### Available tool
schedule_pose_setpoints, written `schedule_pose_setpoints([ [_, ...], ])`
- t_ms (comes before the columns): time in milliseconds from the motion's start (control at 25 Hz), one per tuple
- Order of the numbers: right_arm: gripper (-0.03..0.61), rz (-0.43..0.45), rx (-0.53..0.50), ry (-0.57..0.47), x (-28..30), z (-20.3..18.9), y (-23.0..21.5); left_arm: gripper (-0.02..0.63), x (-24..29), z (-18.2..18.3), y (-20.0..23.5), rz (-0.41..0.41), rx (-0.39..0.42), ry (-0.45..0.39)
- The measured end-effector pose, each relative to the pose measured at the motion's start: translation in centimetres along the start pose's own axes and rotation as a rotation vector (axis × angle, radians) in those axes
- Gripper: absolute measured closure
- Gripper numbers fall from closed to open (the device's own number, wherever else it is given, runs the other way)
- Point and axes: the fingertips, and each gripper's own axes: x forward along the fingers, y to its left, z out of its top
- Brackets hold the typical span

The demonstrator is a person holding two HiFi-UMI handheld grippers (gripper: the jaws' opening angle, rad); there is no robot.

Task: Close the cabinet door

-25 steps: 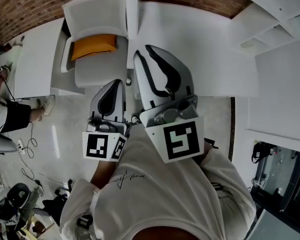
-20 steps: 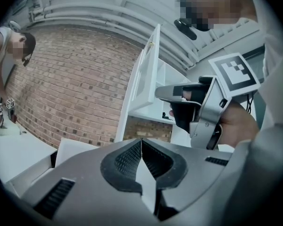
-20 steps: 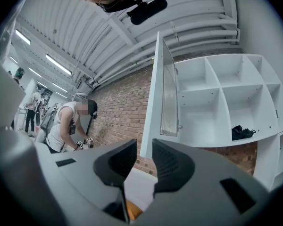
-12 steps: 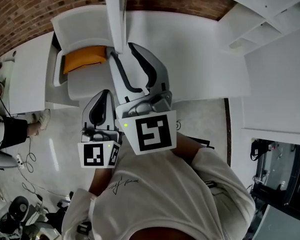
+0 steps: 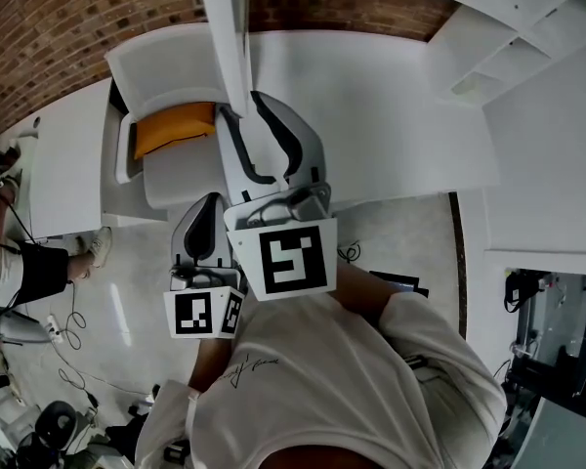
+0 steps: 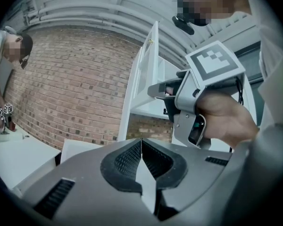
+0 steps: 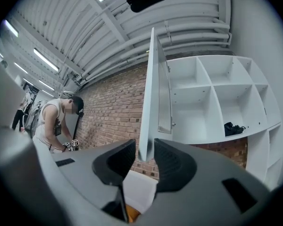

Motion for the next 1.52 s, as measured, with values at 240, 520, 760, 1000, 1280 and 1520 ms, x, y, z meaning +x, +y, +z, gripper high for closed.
schedule_pose_setpoints([
  [240,0.490,-0.024,-0.015,0.006,0.3,-0.3,-0.1,0.596,-0.3,-0.3,0.5,0.020,-0.007,0.008],
  [520,0.505,-0.037,-0.005,0.016,0.0,-0.3,-0.6,0.596,-0.1,-0.3,0.2,0.017,-0.003,0.012],
  [760,0.506,-0.033,-0.002,0.020,-0.4,-0.4,-1.4,0.597,0.0,-0.9,-0.4,0.017,-0.009,0.031],
  [1000,0.512,-0.045,0.000,0.021,-1.0,-0.6,-2.6,0.597,0.3,-1.1,-0.9,0.010,-0.010,0.034],
  [1280,0.515,-0.065,0.015,0.022,-1.4,-0.7,-4.3,0.596,1.2,-1.4,-2.3,-0.028,-0.010,0.045],
  [1520,0.515,-0.069,0.027,0.022,-1.9,-0.8,-5.7,0.597,1.9,-1.3,-3.4,-0.048,-0.003,0.048],
])
